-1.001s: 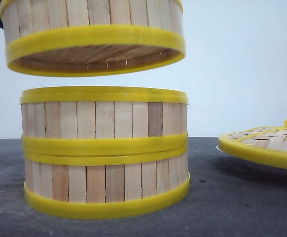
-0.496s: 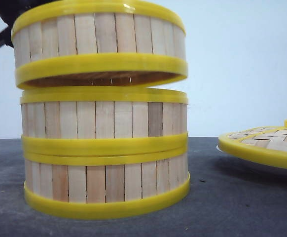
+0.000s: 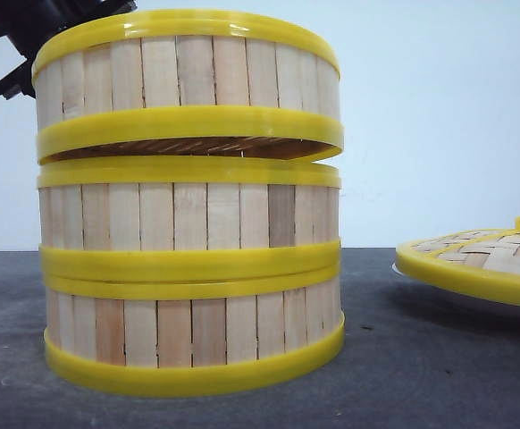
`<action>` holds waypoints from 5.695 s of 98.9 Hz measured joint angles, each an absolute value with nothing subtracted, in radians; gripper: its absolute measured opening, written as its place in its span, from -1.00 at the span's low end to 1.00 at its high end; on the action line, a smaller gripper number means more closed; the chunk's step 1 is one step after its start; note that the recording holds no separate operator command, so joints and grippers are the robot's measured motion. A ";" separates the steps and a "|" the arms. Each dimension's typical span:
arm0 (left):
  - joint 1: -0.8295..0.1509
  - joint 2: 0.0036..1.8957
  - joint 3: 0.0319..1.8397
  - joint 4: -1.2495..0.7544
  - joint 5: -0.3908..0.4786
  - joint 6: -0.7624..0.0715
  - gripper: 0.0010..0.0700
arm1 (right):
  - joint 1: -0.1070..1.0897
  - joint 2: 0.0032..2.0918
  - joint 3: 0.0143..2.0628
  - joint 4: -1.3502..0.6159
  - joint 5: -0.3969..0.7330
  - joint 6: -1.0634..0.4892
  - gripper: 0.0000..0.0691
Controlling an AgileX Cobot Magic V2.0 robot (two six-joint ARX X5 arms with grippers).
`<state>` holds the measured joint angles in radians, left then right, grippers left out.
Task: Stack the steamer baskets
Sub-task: 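Lower the basket onto the stack and open the left gripper, then withdraw the left gripper from the stack, then grasp the woven lid's center knob with the right gripper, then lift the lid off the white plate and carry it over the stack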
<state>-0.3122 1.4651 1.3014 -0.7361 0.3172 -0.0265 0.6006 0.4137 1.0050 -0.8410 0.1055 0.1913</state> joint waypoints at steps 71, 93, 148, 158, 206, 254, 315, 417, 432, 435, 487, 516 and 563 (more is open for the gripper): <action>-0.316 1.472 1.310 -0.738 0.271 -0.018 -0.96 | 0.601 0.414 1.005 -0.841 0.105 0.191 -0.08; -0.314 1.466 1.300 -0.793 0.215 -0.014 -0.97 | 0.601 0.414 1.005 -0.831 0.105 0.191 -0.08; -0.365 1.446 1.299 -0.758 0.207 -0.014 -0.97 | 0.601 0.414 1.005 -0.808 0.105 0.191 -0.08; -0.367 1.446 1.299 -0.757 0.200 -0.014 -0.97 | 0.601 0.414 1.005 -0.808 0.100 0.191 -0.08; -0.372 1.445 1.299 -0.735 0.205 -0.019 -0.31 | 0.601 0.414 1.005 -0.812 0.098 0.192 -0.08; -0.372 1.083 1.311 -0.569 0.205 -0.062 -0.16 | 0.601 0.495 1.005 -0.883 0.126 0.218 -0.01; -0.372 0.507 1.073 -0.863 0.161 -0.084 -0.16 | 0.479 0.997 1.005 -0.794 0.228 0.217 -0.01; -0.374 0.261 0.926 -0.930 0.182 -0.146 -0.16 | 0.216 1.436 1.005 -0.649 0.052 0.217 -0.21; -0.374 0.261 0.926 -0.931 0.182 -0.146 -0.16 | 0.216 1.437 1.005 -0.642 0.056 0.217 -0.35; -0.374 0.261 0.926 -0.931 0.182 -0.145 -0.16 | 0.216 1.437 1.005 -0.638 0.056 0.217 -0.41; -0.374 0.261 0.926 -0.936 0.182 -0.143 -0.16 | 0.215 1.437 1.005 -0.635 0.083 0.217 -0.84; -0.374 0.261 0.926 -0.937 0.182 -0.143 -0.16 | 0.210 1.402 1.038 -0.696 0.078 0.206 -0.84; -0.374 0.261 0.926 -0.937 0.182 -0.143 -0.16 | 0.243 1.254 1.445 -0.941 -0.051 0.157 -0.84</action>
<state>-0.3737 0.2611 0.9264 -0.9371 0.1818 -0.1429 0.2428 1.2545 1.4448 -0.9409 -0.0513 0.1566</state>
